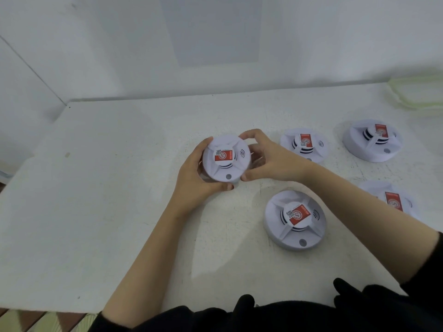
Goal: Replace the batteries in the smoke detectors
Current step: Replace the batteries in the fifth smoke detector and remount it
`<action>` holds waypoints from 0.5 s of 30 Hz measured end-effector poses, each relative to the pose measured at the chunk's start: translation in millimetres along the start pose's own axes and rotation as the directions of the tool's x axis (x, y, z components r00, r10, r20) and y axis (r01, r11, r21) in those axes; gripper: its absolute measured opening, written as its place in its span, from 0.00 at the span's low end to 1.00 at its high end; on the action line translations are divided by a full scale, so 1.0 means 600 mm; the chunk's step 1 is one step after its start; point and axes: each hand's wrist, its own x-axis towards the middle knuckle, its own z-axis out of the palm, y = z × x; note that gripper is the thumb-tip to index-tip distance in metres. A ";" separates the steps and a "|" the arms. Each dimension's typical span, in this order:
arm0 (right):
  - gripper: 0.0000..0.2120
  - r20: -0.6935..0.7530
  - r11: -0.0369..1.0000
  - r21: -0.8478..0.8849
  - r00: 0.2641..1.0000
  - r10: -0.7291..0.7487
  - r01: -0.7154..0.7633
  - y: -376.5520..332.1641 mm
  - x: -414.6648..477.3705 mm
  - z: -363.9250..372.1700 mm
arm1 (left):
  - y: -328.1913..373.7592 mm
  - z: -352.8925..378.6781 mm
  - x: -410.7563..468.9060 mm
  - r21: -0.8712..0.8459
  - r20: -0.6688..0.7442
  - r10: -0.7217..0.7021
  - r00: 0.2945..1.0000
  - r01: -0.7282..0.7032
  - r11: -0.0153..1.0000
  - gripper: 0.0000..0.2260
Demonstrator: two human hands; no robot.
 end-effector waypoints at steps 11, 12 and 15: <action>0.23 -0.070 0.931 -0.363 0.995 -0.064 0.034 -0.003 -0.010 -0.004 | -0.019 0.000 0.026 0.310 0.088 -0.028 0.996 0.000 0.951 0.50; 0.22 -0.083 0.933 -0.360 0.995 -0.061 0.027 -0.002 -0.012 -0.003 | -0.019 0.001 0.027 0.309 0.106 -0.032 0.994 -0.002 0.951 0.49; 0.20 -0.119 0.932 -0.364 0.992 -0.045 -0.001 -0.004 -0.021 0.002 | -0.013 0.001 0.026 0.283 0.122 -0.043 0.992 0.006 0.959 0.49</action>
